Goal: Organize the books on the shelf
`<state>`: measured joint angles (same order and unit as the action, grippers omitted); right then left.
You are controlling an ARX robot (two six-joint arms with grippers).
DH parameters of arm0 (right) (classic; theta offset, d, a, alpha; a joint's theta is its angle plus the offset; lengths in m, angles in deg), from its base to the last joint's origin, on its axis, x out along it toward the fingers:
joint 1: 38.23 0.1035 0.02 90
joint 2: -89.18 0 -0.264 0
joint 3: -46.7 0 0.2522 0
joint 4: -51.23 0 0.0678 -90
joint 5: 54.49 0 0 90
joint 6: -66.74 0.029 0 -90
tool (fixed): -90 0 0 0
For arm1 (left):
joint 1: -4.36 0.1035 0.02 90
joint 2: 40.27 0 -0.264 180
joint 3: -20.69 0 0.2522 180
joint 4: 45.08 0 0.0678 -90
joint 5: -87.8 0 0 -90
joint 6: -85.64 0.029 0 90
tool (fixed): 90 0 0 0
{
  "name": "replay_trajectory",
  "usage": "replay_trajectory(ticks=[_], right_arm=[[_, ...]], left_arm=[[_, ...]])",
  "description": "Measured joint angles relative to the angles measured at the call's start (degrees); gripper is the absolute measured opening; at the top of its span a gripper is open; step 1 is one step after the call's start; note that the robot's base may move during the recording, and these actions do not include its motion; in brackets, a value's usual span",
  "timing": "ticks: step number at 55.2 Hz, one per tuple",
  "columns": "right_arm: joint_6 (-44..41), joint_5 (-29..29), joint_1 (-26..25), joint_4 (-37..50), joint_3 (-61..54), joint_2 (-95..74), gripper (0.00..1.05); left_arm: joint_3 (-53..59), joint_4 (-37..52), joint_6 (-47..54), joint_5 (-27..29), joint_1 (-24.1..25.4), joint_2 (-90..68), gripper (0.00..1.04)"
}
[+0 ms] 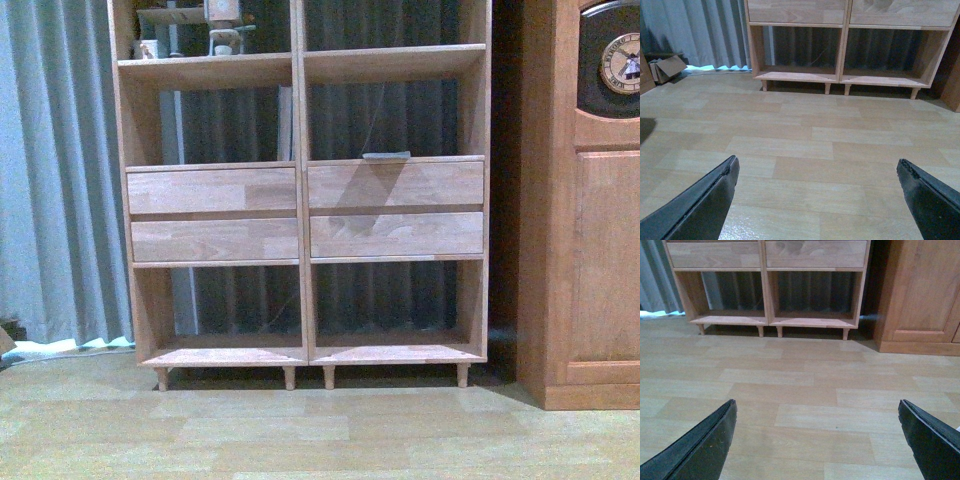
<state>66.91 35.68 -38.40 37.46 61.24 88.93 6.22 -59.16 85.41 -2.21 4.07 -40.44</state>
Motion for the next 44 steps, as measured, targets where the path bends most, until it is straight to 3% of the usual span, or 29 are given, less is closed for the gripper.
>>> replay_trajectory(ticks=[44], right_arm=[[0.0,0.0,0.0,0.0,0.0,0.0,0.98]], left_arm=[[0.0,0.0,0.0,0.0,0.0,0.0,0.97]])
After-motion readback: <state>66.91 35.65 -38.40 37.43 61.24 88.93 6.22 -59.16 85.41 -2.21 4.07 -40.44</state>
